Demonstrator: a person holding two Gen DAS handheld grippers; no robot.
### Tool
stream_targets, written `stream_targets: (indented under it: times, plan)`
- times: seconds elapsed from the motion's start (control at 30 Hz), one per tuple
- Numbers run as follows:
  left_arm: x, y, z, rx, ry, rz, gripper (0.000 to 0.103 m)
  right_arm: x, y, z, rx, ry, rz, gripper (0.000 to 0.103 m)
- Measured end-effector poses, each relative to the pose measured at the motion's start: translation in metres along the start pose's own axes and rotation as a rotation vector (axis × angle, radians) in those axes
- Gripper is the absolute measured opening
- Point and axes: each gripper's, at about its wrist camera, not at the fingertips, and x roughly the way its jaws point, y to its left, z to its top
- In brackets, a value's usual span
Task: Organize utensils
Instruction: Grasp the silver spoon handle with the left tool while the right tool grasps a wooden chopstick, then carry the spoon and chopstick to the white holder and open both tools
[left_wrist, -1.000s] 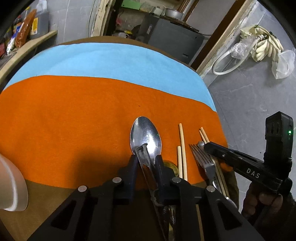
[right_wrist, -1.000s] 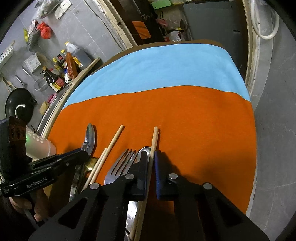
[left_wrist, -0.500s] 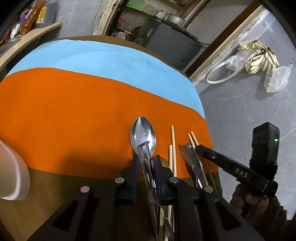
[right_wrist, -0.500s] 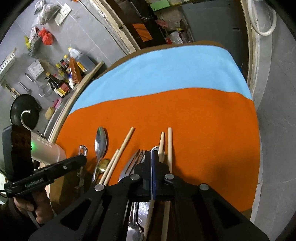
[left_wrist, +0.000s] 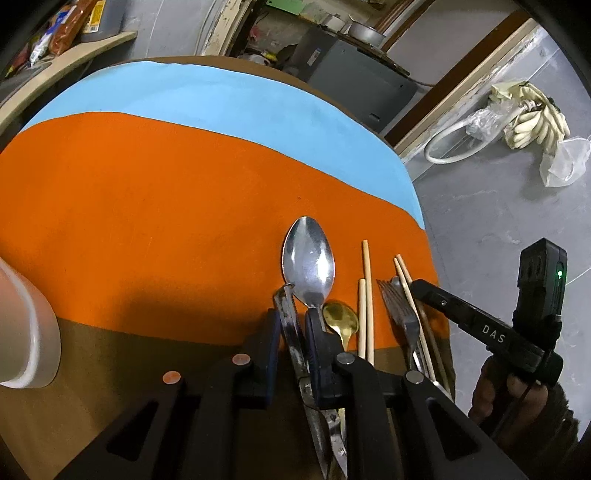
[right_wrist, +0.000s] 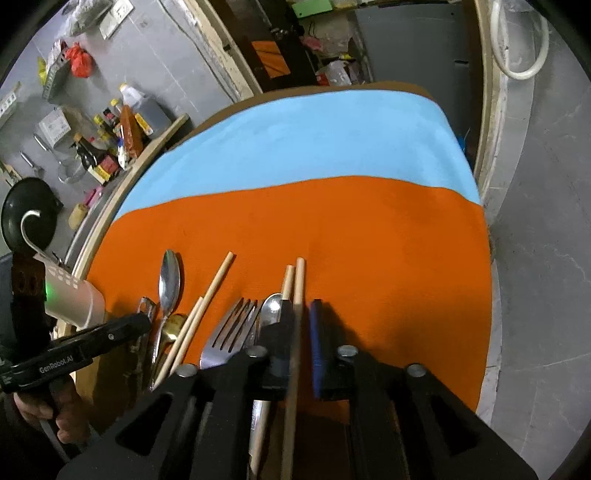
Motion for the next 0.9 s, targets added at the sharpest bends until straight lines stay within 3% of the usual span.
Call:
stream_targets:
  times: [0.27,0.4,0.5,0.63,0.9]
  plan:
    - [0.006,0.0,0.004,0.007,0.035,0.009,0.01,0.01,0.015,0.008,-0.088,0.061,-0.09,0.01]
    - [0.01,0.003,0.011,-0.001,0.086,-0.003,0.011,0.007,0.023,0.015,-0.102,0.099,-0.105,0.004]
    - [0.007,0.002,0.012,-0.005,0.094,-0.007,0.009,-0.015,0.02,0.013,-0.034,0.032,-0.041,0.004]
    - [-0.014,0.001,0.005,-0.004,0.048,-0.026,0.007,-0.059,0.027,0.001,0.016,-0.098,0.005,0.004]
    - [-0.102,0.005,-0.022,0.073,-0.198,-0.142,0.004,-0.141,0.063,-0.055,0.06,-0.326,0.002,0.004]
